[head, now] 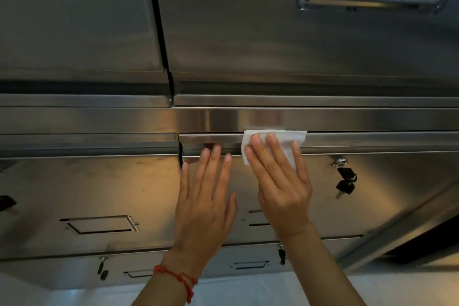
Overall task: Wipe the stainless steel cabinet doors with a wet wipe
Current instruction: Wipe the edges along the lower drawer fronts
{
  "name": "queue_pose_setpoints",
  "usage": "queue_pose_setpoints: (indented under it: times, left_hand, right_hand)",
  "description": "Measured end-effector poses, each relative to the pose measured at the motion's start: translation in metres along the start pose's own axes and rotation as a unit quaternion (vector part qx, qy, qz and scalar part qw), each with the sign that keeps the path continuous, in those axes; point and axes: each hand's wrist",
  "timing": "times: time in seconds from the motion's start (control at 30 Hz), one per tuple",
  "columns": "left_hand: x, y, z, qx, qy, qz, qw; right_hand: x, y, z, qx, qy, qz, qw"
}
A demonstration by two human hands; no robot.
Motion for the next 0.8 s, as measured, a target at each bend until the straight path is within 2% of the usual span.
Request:
queue_pose_setpoints:
  times: [0.13, 0.33, 0.47, 0.8]
  left_hand:
    - [0.0, 0.0, 0.0, 0.017, -0.006, 0.003, 1.0]
    - [0.0, -0.001, -0.001, 0.014, -0.004, 0.004, 1.0]
    - [0.0, -0.002, -0.002, 0.014, -0.004, 0.008, 1.0]
    - [0.0, 0.0, -0.004, 0.004, -0.008, 0.005, 1.0]
  right_hand:
    - [-0.006, 0.011, -0.003, -0.02, 0.0, -0.014, 1.0]
    - [-0.017, 0.02, -0.008, -0.043, -0.003, 0.01, 0.999]
    - [-0.01, 0.008, -0.004, -0.022, 0.006, 0.033, 0.999]
    - [0.011, -0.013, 0.003, 0.033, -0.001, 0.01, 0.999]
Point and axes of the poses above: each hand's wrist, its own x-axis towards the middle knuckle, its own z-axis out of the palm, y = z × x, and after that the axes turned 8 degrees about -z, right-handed
